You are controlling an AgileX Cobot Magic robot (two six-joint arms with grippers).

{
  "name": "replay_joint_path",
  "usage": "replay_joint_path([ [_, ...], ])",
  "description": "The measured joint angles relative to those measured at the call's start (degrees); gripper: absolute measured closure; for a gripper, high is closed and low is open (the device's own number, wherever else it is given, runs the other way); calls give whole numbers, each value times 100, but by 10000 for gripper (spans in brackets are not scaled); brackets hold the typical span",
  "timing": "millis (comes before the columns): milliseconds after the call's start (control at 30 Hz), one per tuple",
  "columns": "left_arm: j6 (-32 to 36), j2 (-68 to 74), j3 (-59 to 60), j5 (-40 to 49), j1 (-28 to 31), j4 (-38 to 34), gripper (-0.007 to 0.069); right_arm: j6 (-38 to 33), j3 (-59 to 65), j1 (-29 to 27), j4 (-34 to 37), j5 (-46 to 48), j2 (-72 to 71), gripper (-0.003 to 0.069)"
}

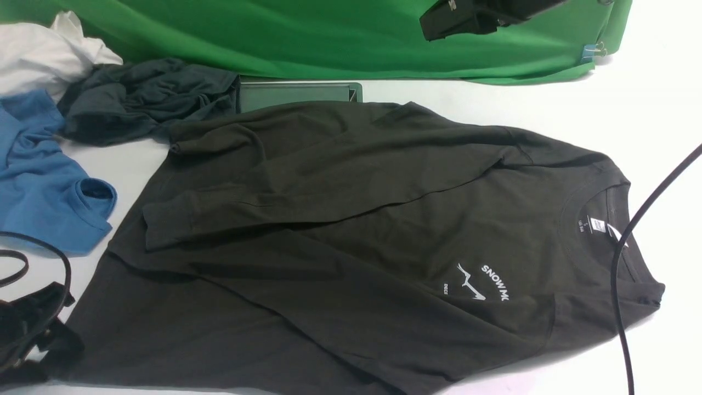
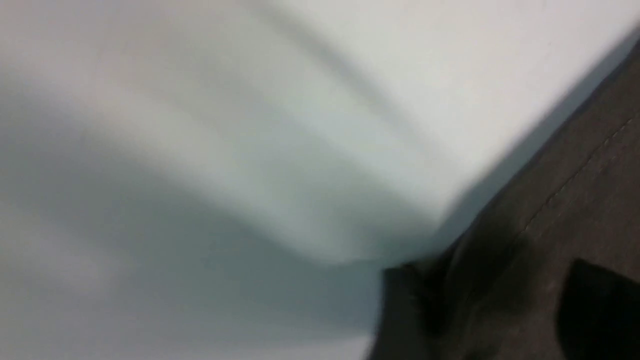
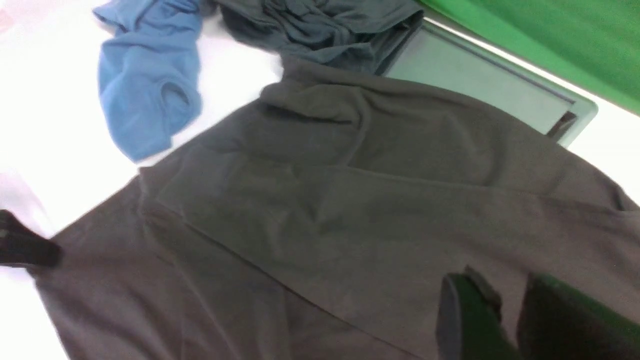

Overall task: Fold a long-sleeved shirt on a white desktop.
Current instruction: 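Grasp the near edge of the shirt at its hem and shoulder corners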

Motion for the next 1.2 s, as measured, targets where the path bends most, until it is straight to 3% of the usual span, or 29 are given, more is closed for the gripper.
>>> replay_joint_path([
  [100, 83, 69, 0, -72, 6, -102, 505, 186, 0, 0, -90, 230, -93, 450],
  [200, 112, 76, 5, -77, 6, -208, 578, 407, 0, 0, -462, 425, -202, 442],
  [333, 279, 76, 27, -98, 6, -551, 585, 540, 137, 0, -1086, 876, -397, 433],
  [467, 433, 76, 45, -71, 6, -832, 585, 112, 1053, 0, -1308, 736, -999, 421],
  [600, 586, 49, 45, -50, 6, -972, 585, -1044, 2499, 0, -1314, -147, -1863, 419],
  [633, 615, -12, 45, -15, 6, -888, 585, -1718, 3291, 5, -1327, -757, -2388, 419],
  [800, 507, -402, 14, -14, 6, -591, 585, -2289, 5337, 263, -1544, -2380, -3309, 399],
  [867, 420, -523, -24, -14, 6, -557, 585, -2331, 5919, 480, -1716, -2799, -3507, 355],
  [1033, 375, -701, -53, -4, 6, -582, 585, -2288, 7183, 1415, -2194, -2988, -3592, 93],
  [1200, 360, -719, -53, 19, 6, -610, 585, -2204, 7294, 1925, -2447, -2904, -3313, 77],
])
